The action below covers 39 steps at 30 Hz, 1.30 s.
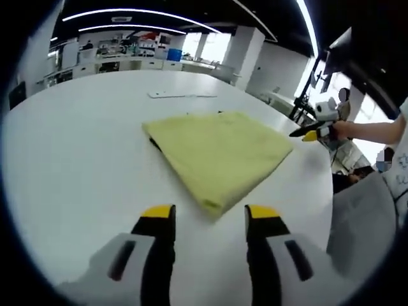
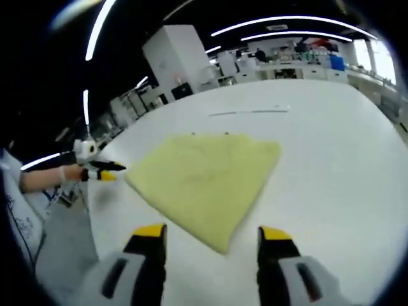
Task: Fold the garment on the visible template until the final outline fits inside the template.
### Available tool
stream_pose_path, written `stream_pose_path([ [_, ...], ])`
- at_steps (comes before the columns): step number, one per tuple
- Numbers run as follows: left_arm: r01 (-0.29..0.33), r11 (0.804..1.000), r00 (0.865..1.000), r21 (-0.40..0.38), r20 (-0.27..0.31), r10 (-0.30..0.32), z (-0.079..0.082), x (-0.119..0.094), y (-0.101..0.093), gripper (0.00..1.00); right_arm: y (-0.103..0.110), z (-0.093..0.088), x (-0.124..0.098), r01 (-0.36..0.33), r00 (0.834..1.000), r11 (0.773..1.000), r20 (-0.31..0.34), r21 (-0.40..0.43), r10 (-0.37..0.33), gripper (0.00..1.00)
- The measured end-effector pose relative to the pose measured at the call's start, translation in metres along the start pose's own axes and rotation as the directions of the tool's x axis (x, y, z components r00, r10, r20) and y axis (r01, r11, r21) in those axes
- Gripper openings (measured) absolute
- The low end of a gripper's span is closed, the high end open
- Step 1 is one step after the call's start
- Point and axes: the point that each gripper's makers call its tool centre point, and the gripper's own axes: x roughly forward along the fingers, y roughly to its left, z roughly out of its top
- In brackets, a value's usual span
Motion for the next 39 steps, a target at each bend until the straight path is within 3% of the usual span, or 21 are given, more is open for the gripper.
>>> stream_pose_path([
  [3, 0.003, 1.000, 1.000, 0.006, -0.010, -0.003, -0.006, 0.003, 0.000, 0.33, 0.006, -0.010, 0.002, -0.027, 0.999, 0.999, -0.026, 0.027, 0.028, 0.40],
  [7, -0.004, 1.000, 1.000, 0.006, -0.008, 0.004, -0.009, 0.004, 0.000, 0.24, 0.006, -0.017, 0.006, -0.028, 0.999, 0.999, -0.040, 0.037, 0.030, 0.30],
  [18, 0.005, 1.000, 0.999, -0.003, -0.035, -0.005, -0.018, 0.012, -0.002, 0.15, -0.001, -0.020, 0.012, -0.022, 0.999, 0.999, -0.038, 0.050, 0.023, 0.18],
  [30, 0.016, 0.999, 1.000, -0.031, -0.008, -0.016, -0.012, 0.012, -0.006, 0.05, -0.009, -0.017, 0.008, -0.002, 1.000, 0.998, -0.021, 0.070, 0.004, 0.00],
  [33, 0.027, 0.999, 1.000, -0.038, 0.001, -0.027, -0.011, 0.013, -0.008, 0.00, -0.009, -0.017, 0.009, -0.003, 1.000, 0.997, -0.021, 0.076, 0.004, 0.00],
  [39, 0.023, 0.999, 1.000, -0.025, 0.007, -0.023, -0.010, 0.011, -0.006, 0.00, -0.011, -0.017, 0.008, 0.004, 1.000, 0.997, -0.024, 0.077, -0.002, 0.00],
])
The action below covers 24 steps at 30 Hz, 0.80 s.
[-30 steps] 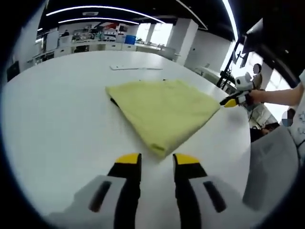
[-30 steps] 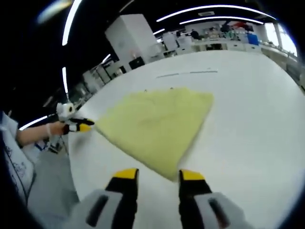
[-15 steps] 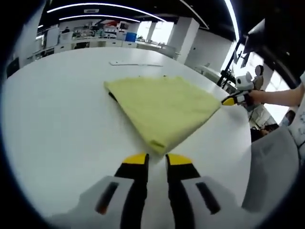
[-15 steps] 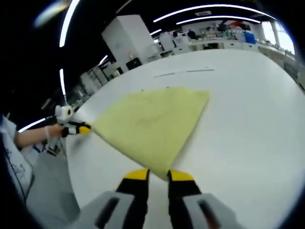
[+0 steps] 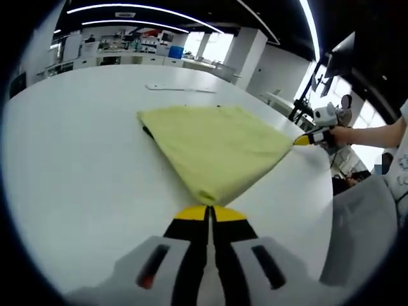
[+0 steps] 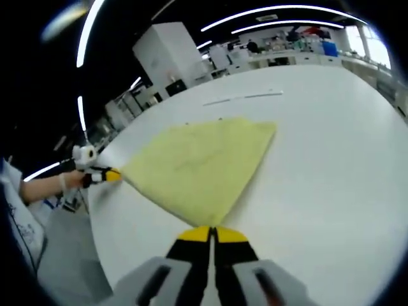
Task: Fold the garment on the visible template until the final outline fits inside the template.
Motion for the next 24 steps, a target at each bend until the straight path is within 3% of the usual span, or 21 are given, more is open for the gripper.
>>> stream_pose_path([
  [6, -0.037, 0.999, 0.999, 0.000, -0.021, 0.037, -0.006, -0.006, 0.012, 0.00, -0.002, -0.001, -0.001, 0.012, 1.000, 1.000, -0.004, 0.000, -0.012, 0.00],
  [18, -0.016, 1.000, 1.000, -0.020, -0.025, 0.015, -0.009, -0.012, 0.007, 0.00, -0.002, -0.003, -0.002, 0.012, 1.000, 1.000, -0.002, 0.011, -0.012, 0.00],
  [22, 0.005, 0.998, 1.000, -0.070, -0.027, -0.007, -0.013, -0.019, 0.001, 0.00, 0.002, -0.005, -0.004, 0.006, 1.000, 1.000, 0.000, 0.010, -0.006, 0.00],
  [24, -0.010, 0.999, 1.000, -0.047, -0.028, 0.008, -0.016, -0.025, 0.007, 0.00, 0.005, -0.008, -0.004, 0.000, 1.000, 1.000, -0.003, 0.015, 0.000, 0.00],
])
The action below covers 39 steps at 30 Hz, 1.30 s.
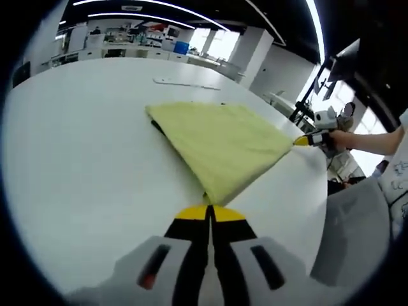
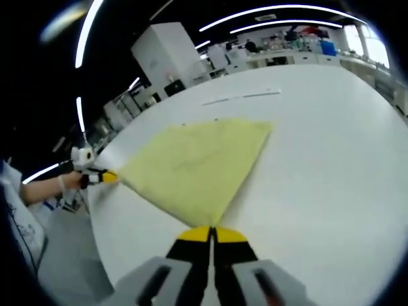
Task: Fold the garment on the visible template until the final outline fits inside the template.
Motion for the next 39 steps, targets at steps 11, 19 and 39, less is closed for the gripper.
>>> stream_pose_path([
  [11, -0.031, 0.997, 0.999, -0.064, 0.006, 0.031, -0.028, -0.034, -0.003, 0.00, 0.033, -0.018, 0.001, -0.066, 0.998, 0.998, -0.006, 0.010, 0.067, 0.00],
  [19, -0.046, 0.996, 0.998, -0.070, 0.027, 0.048, -0.021, -0.034, -0.004, 0.00, 0.021, -0.020, 0.000, -0.024, 1.000, 1.000, -0.010, -0.001, 0.024, 0.00],
  [39, 0.006, 1.000, 1.000, 0.011, 0.026, -0.007, -0.010, -0.006, -0.013, 0.03, 0.013, -0.015, -0.005, -0.013, 1.000, 1.000, 0.000, 0.019, 0.013, 0.00],
])
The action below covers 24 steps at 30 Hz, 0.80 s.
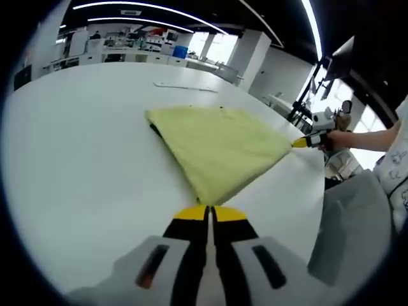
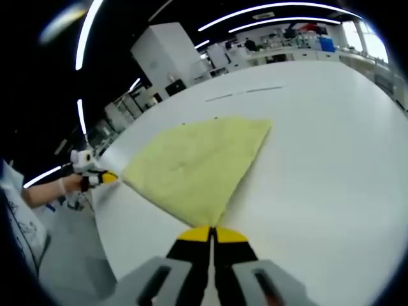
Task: Fold the garment on the visible template until the final outline fits inside the template.
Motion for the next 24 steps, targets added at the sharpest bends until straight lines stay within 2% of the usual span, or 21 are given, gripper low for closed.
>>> stream_pose_path([
  [7, -0.021, 1.000, 1.000, -0.009, 0.000, 0.021, 0.004, 0.006, 0.005, 0.16, 0.001, 0.000, -0.001, 0.000, 1.000, 1.000, 0.000, 0.004, 0.000, 0.00],
  [8, -0.019, 1.000, 1.000, -0.012, 0.003, 0.019, 0.004, 0.006, 0.005, 0.13, 0.001, 0.000, 0.000, 0.000, 1.000, 1.000, 0.000, 0.005, 0.000, 0.00],
  [10, -0.016, 1.000, 1.000, -0.020, 0.007, 0.017, 0.004, 0.007, 0.007, 0.00, 0.001, 0.000, 0.000, 0.000, 1.000, 1.000, 0.000, 0.004, 0.000, 0.00],
  [13, -0.014, 0.998, 1.000, -0.066, 0.007, 0.014, 0.003, 0.006, 0.006, 0.00, 0.000, 0.000, 0.000, 0.000, 1.000, 1.000, 0.000, 0.008, 0.000, 0.00],
  [18, -0.021, 0.998, 1.000, -0.066, 0.012, 0.022, 0.002, -0.001, 0.012, 0.00, -0.001, 0.001, 0.001, -0.001, 1.000, 1.000, 0.000, 0.008, 0.001, 0.00],
  [24, -0.026, 0.998, 1.000, -0.064, 0.009, 0.026, 0.000, -0.004, 0.006, 0.00, 0.003, -0.002, 0.001, -0.010, 1.000, 1.000, -0.006, 0.006, 0.010, 0.00],
])
